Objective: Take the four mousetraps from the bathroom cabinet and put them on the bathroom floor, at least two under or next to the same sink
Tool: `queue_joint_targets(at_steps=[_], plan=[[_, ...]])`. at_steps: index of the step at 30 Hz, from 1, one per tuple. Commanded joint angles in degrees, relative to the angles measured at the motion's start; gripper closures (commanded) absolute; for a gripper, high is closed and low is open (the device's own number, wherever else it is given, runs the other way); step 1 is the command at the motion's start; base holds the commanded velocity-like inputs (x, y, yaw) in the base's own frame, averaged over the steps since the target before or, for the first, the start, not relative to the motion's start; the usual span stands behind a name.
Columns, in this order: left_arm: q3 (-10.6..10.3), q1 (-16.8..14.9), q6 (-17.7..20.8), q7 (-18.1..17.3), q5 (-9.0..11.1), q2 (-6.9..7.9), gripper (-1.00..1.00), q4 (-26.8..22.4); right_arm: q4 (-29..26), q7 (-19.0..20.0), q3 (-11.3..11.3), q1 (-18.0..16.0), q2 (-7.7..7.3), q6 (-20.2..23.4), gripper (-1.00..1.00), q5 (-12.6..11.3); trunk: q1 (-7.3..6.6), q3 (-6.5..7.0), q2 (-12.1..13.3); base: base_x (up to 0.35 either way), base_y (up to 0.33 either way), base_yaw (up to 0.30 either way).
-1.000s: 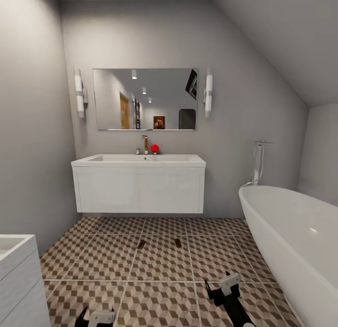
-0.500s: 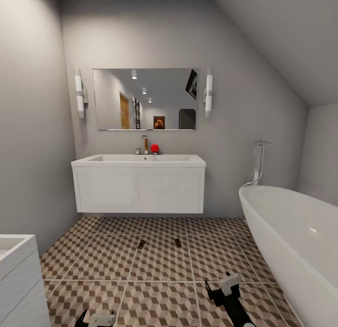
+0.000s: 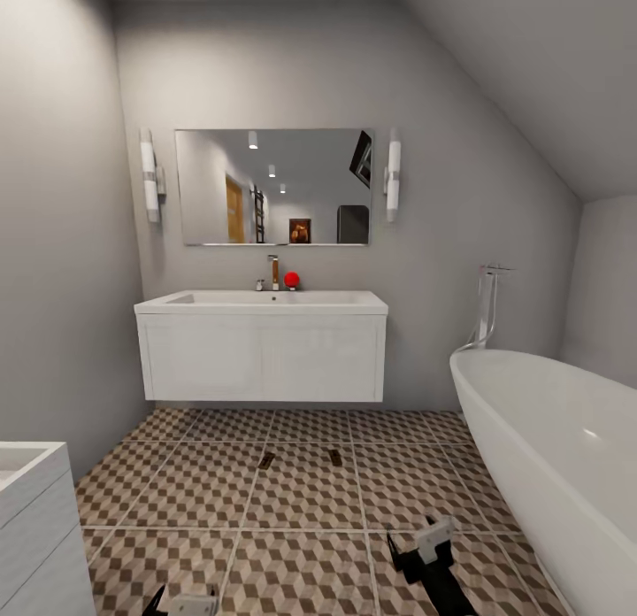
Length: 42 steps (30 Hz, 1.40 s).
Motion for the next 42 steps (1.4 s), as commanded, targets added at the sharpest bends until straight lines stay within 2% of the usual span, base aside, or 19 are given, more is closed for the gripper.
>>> queue_joint_targets(at_steps=[1, 42], plan=[[-0.5, 0.0, -0.2, 0.5, -0.1, -0.04, -1.0, 0.2, 0.1, -0.5, 0.1, 0.0, -0.02, -0.1, -1.0, 0.6, -0.01, -0.07, 0.0, 0.0, 0.0, 0.0], [-0.5, 0.2, -0.2, 0.5, -0.2, -0.13, -1.0, 0.2, 0.1, -0.6, 0.1, 0.1, 0.1, -0.1, -1.0, 0.6, -0.01, -0.07, 0.0, 0.0, 0.0, 0.0]])
